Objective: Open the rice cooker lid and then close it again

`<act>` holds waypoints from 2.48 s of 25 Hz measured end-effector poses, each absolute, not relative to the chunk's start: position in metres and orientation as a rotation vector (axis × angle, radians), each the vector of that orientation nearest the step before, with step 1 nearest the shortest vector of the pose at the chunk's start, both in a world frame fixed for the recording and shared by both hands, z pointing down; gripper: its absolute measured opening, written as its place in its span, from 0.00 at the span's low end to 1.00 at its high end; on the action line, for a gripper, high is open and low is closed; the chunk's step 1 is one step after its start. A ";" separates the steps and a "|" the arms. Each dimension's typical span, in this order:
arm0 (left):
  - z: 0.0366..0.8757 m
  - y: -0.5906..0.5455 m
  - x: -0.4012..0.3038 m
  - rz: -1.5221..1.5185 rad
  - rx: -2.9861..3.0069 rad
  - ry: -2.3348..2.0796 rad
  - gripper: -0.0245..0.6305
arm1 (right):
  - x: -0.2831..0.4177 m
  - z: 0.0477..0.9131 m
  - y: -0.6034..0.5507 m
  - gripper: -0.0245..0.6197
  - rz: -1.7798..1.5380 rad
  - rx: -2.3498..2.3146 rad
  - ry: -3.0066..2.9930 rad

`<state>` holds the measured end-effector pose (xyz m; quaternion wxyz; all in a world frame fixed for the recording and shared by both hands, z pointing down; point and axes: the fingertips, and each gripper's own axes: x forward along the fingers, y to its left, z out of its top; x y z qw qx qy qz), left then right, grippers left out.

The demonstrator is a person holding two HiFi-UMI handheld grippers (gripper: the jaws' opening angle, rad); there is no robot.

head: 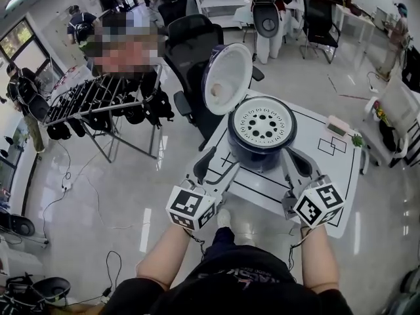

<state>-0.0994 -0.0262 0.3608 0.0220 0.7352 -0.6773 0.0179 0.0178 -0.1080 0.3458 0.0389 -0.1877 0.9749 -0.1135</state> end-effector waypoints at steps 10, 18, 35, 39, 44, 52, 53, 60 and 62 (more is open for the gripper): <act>0.353 -0.018 -0.101 0.054 2.278 -2.113 0.46 | 0.014 0.337 -0.099 0.04 -0.322 -0.546 2.995; 0.350 -0.021 -0.102 0.051 2.274 -2.125 0.46 | 0.017 0.337 -0.102 0.04 -0.319 -0.548 2.989; 0.343 -0.023 -0.136 0.034 2.211 -2.197 0.46 | 0.000 0.340 -0.112 0.04 -0.343 -0.524 2.985; 0.339 -0.030 -0.147 0.019 2.196 -2.210 0.46 | -0.004 0.341 -0.119 0.04 -0.351 -0.534 2.989; 0.339 -0.042 -0.171 -0.006 2.184 -2.205 0.46 | -0.017 0.339 -0.130 0.04 -0.347 -0.567 2.992; 0.339 -0.071 -0.225 -0.038 2.155 -2.232 0.46 | -0.050 0.343 -0.163 0.04 -0.349 -0.612 2.992; 0.337 -0.075 -0.235 -0.051 2.148 -2.242 0.46 | -0.055 0.343 -0.167 0.04 -0.349 -0.616 2.994; 0.328 -0.109 -0.295 -0.078 2.127 -2.274 0.46 | -0.090 0.348 -0.200 0.04 -0.371 -0.659 2.994; 0.326 -0.121 -0.307 -0.077 2.131 -2.271 0.45 | -0.100 0.348 -0.209 0.04 -0.373 -0.669 2.990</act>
